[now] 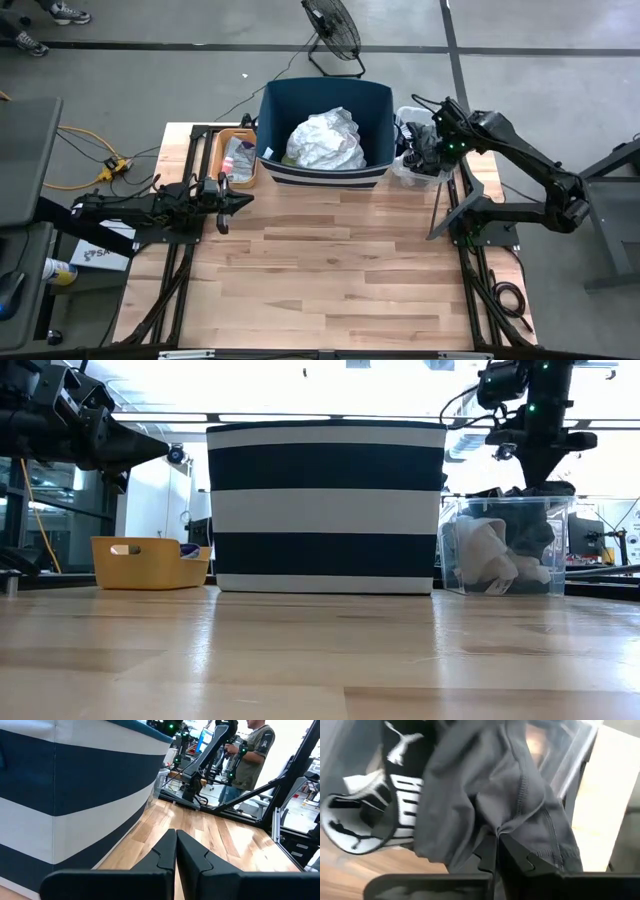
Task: Pick & Place Cloths
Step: Put the gray underwear into the transparent bin
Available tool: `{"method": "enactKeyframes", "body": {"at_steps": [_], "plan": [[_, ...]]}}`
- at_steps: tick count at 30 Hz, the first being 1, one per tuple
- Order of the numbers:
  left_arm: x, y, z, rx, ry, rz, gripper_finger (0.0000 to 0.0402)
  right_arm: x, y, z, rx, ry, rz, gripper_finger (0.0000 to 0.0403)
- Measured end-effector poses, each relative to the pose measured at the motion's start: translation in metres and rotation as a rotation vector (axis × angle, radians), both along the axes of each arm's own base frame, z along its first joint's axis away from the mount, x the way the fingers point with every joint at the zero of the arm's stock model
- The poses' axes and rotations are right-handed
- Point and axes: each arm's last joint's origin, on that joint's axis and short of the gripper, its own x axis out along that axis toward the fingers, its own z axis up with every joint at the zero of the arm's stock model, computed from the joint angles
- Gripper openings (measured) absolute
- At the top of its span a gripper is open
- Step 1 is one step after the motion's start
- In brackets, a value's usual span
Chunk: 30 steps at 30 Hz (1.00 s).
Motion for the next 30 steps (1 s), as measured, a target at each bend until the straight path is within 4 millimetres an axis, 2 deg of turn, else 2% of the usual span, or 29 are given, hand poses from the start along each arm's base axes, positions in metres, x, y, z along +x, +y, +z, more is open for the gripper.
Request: {"method": "enactKeyframes", "body": {"at_steps": [8,13,19,22,26,30], "plan": [[0.0,0.0,0.0,0.0,0.0,-0.001,0.001,0.019,-0.008,0.004,-0.075,-0.133,0.221,0.0004],[0.0,0.0,0.0,0.0,0.0,0.0,0.001,0.03,-0.019,-0.013,0.024,-0.062,0.246,0.0004],[0.0,0.0,0.0,0.0,0.0,0.0,0.001,0.047,-0.041,-0.035,0.053,-0.041,0.24,0.0004],[0.0,0.0,0.0,0.0,0.0,-0.001,0.001,0.049,-0.05,-0.047,0.093,-0.012,0.221,0.0004],[0.0,0.0,0.0,0.0,0.0,0.0,0.001,0.051,-0.061,-0.059,0.116,0.031,0.294,0.0004],[0.0,0.0,0.0,0.0,0.0,0.0,0.001,0.049,-0.067,-0.062,0.111,0.05,0.351,0.0004]]}}
